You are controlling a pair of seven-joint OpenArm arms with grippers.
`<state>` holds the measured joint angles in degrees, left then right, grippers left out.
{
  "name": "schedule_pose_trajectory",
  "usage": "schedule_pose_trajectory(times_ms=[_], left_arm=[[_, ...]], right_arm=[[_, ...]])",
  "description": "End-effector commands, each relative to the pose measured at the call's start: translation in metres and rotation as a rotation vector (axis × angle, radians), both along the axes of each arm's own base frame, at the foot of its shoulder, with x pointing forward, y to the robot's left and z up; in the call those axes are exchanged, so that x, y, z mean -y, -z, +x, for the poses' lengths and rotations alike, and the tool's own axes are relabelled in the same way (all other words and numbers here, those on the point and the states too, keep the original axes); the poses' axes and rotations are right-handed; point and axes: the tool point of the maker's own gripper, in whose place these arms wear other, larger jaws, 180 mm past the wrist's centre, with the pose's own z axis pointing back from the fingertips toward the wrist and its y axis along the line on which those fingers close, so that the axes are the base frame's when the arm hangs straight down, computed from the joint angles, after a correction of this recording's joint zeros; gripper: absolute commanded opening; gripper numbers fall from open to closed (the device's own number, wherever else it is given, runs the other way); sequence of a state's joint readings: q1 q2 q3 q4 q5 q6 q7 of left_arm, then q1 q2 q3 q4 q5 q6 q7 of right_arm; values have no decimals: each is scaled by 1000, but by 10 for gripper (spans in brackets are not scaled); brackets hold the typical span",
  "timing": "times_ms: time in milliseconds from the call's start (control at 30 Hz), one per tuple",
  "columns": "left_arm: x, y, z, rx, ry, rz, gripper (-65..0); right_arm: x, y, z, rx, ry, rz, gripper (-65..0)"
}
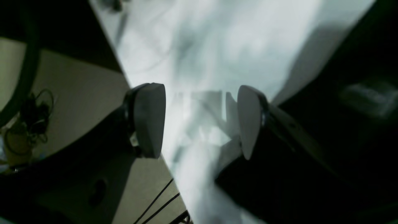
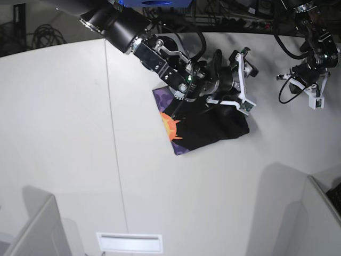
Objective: Fold the T-shirt properly
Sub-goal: 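Flip the bundle over with the right gripper and release it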
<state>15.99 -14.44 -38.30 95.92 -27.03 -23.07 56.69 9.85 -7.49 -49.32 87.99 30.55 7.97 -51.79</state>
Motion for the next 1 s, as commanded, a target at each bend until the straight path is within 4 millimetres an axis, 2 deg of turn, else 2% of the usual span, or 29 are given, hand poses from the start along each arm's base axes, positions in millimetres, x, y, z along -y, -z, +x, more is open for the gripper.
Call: schedule_pose_trajectory(times_ms=[0, 133, 200, 333, 400, 500, 533, 600, 700, 967], left_arm=[[-13, -21, 8, 60, -7, 42, -650], [-25, -29, 6, 77, -37, 62, -650], [-24, -29, 5, 76, -35, 65, -650], [-22, -27, -1, 61, -25, 68, -650], [-20, -28, -1, 65, -20, 70, -650], [-9, -34, 3, 93, -9, 64, -650], [-4, -35, 5, 105, -10, 57, -650], [2, -40, 7, 128, -5, 55, -650], [25, -48, 15, 183, 60, 5, -650], [70, -63, 30, 244, 142, -250, -650]], right_arm=[[-9, -31, 14, 65, 9, 80, -302], [-3, -58, 28, 122, 45, 134, -303], [10, -58, 42, 129, 93, 133, -303], [49, -52, 81, 127, 234, 118, -309], [72, -46, 98, 126, 304, 102, -377], [108, -39, 120, 112, 425, 95, -606], [121, -36, 126, 110, 470, 100, -650], [144, -28, 133, 99, 549, 105, -650], [174, -17, 138, 80, 646, 101, -650], [201, 1, 131, 58, 689, 50, -650]])
